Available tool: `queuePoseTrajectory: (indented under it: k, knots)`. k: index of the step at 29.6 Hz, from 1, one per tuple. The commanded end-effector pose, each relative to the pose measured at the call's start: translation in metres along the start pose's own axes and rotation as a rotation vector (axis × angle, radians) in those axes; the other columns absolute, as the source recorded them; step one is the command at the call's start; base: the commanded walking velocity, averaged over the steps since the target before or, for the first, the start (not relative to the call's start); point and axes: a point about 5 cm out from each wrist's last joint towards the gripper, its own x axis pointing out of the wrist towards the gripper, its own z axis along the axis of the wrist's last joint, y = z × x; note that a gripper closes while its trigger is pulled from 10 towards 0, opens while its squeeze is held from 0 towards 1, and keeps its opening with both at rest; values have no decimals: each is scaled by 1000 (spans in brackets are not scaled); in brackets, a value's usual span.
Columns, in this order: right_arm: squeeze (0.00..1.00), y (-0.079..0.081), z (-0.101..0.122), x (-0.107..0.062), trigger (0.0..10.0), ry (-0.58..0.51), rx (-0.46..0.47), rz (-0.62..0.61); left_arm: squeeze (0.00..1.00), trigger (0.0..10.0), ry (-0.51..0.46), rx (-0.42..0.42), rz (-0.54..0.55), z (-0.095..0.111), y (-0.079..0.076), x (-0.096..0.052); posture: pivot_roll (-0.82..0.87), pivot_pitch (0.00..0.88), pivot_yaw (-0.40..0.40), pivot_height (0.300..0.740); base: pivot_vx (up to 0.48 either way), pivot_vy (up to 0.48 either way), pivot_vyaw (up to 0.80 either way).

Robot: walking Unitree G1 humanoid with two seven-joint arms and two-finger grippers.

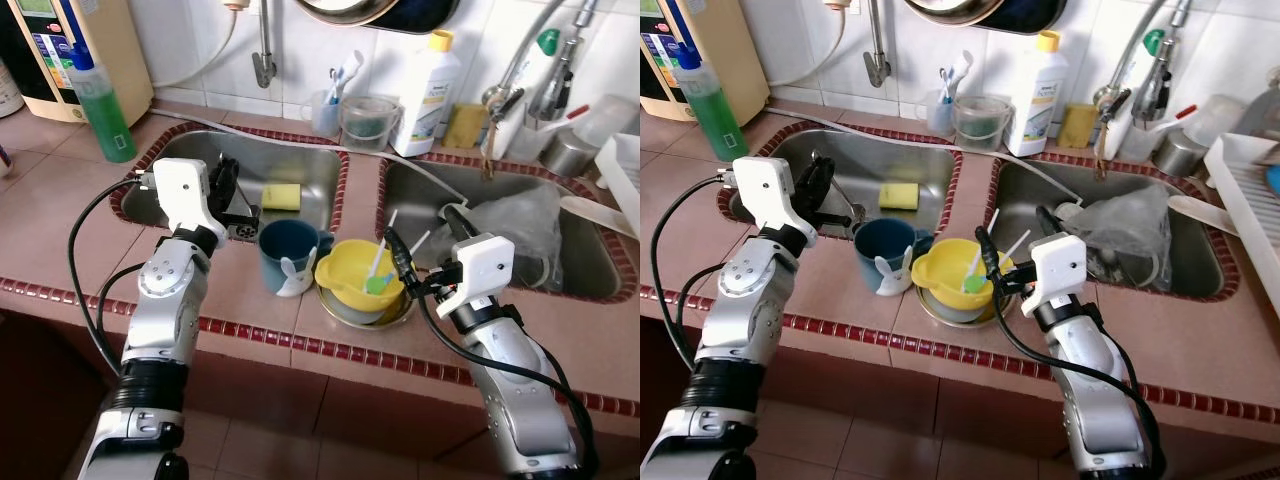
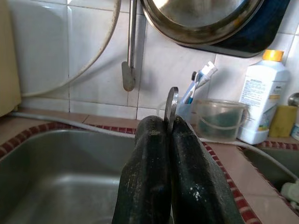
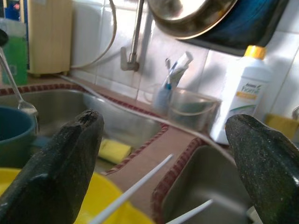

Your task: Kitchen organization

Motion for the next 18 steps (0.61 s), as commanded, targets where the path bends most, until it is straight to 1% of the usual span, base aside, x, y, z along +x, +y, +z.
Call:
queuePoseTrajectory:
  k: [1, 9, 12, 13, 14, 16, 17, 18]
  knots:
    - [0, -4, 3, -3, 10000, -1, -9, -2, 0, 10000, -20, 3, -28, 5, -8, 3, -10, 0, -34, 740, 289, 0, 0]
    - [0, 0, 2, -5, 10000, 15, 4, 24, 0, 10000, -19, 5, -28, 6, -9, 3, -9, 0, -38, 740, 273, 0, 0]
    - [0, 4, 1, -7, 10000, 44, 46, 52, 0, 10000, -4, 14, -19, 4, -9, 4, -9, 0, -38, 740, 0, 0, 0]
    - [0, 5, 0, -8, 10000, 51, 49, 56, 0, 10000, -1, 25, -12, 3, -9, 4, -9, 0, -38, 740, 0, 0, 0]
    - [0, 6, -1, -10, 10000, 68, 61, 59, 0, 10000, 11, 54, -18, 0, -9, 3, -14, 0, -39, 740, 0, 0, 0]
    - [0, 7, -2, -11, 10000, 83, 76, 57, 0, 10000, 32, 72, -26, -3, -10, 4, -14, 0, -39, 740, 0, 0, 0]
    - [0, 8, -2, -13, 10000, 102, 105, 61, 0, 10000, 41, 83, -35, -5, -11, 4, -21, 0, -37, 740, 0, 0, 0]
    - [0, 9, -2, -14, 10000, 106, 113, 63, 0, 10000, 41, 85, -38, -5, -11, 5, -21, 0, -37, 740, 0, 0, 0]
